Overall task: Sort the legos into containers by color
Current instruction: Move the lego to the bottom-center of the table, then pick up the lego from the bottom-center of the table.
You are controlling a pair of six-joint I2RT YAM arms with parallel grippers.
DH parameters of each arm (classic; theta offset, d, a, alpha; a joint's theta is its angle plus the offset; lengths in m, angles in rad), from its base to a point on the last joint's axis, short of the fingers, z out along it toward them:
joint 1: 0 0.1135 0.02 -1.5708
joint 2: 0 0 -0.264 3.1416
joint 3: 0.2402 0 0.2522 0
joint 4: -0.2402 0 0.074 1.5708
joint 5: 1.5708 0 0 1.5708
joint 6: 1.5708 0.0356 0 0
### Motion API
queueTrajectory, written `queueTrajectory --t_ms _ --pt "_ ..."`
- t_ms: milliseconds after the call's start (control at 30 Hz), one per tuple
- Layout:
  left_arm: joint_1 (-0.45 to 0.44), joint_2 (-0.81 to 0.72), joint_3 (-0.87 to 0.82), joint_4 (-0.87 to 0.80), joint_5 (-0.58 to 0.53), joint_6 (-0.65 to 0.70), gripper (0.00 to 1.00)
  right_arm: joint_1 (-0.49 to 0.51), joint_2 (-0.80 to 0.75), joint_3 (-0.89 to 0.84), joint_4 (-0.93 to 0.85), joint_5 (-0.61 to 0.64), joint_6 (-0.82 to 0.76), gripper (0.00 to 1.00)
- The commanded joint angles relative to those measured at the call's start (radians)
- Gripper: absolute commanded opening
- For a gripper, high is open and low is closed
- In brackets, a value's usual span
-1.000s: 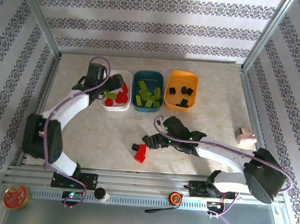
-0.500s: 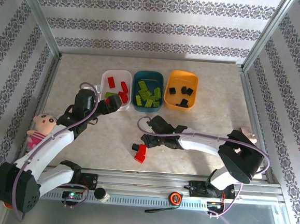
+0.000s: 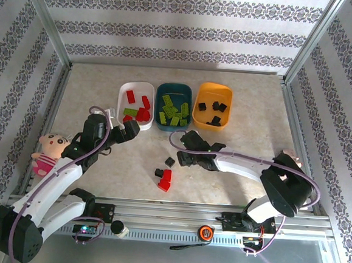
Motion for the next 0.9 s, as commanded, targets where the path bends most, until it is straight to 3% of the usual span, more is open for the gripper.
queueTrajectory --t_ms 0,300,500,667,867 --pt "-0.012 -0.022 -0.012 -0.033 0.013 -0.016 1.00 0.005 -0.041 -0.011 -0.005 -0.017 0.009 0.80" --pt "-0.012 -0.016 -0.025 -0.027 0.016 -0.014 1.00 0.004 0.046 -0.055 0.017 -0.072 0.104 0.74" --pt "-0.013 -0.014 -0.020 -0.035 0.016 -0.011 1.00 0.012 0.062 -0.060 0.036 -0.092 0.090 0.60" --pt "-0.012 -0.011 -0.023 -0.033 0.022 -0.011 1.00 -0.004 0.006 -0.059 0.035 -0.093 0.073 0.39" --pt "-0.019 -0.010 -0.034 -0.024 0.042 -0.019 1.00 -0.123 -0.118 -0.011 0.006 -0.095 0.029 0.28"
